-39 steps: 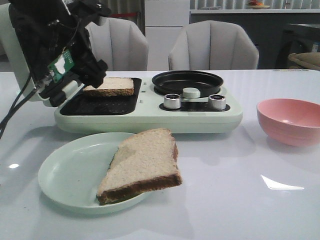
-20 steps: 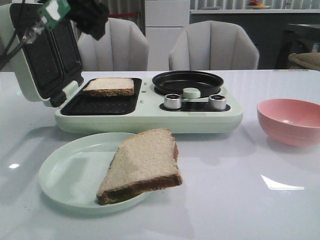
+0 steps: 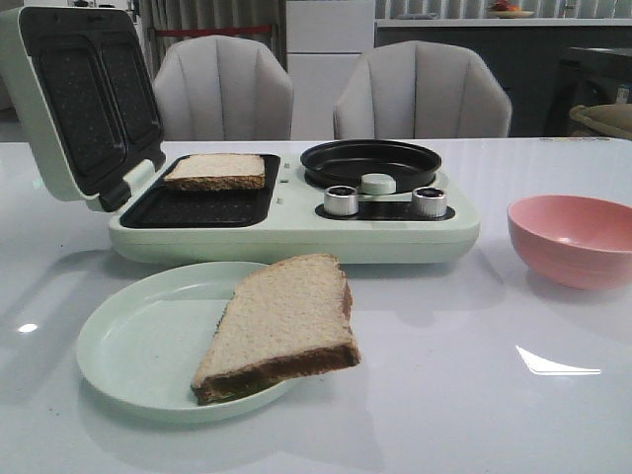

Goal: Make breakfast with bread and shrimp
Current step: 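Withdraw the left gripper away from the sandwich maker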

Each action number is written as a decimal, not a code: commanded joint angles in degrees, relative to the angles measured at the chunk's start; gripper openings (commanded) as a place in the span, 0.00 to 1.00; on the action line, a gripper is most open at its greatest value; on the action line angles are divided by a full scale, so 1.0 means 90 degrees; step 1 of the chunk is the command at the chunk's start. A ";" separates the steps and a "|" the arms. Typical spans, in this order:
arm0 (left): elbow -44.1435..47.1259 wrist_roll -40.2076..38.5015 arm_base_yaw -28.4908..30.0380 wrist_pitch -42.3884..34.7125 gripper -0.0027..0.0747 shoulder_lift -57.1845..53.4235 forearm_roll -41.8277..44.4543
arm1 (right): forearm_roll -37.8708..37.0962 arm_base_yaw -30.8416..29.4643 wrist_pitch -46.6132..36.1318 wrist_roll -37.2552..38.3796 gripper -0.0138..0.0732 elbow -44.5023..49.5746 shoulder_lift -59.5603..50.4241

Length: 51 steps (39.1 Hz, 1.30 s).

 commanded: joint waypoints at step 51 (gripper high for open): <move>0.6143 -0.0140 -0.0046 -0.1377 0.84 -0.8053 -0.0933 | -0.0092 0.0005 -0.0553 -0.0011 0.35 -0.0104 -0.0136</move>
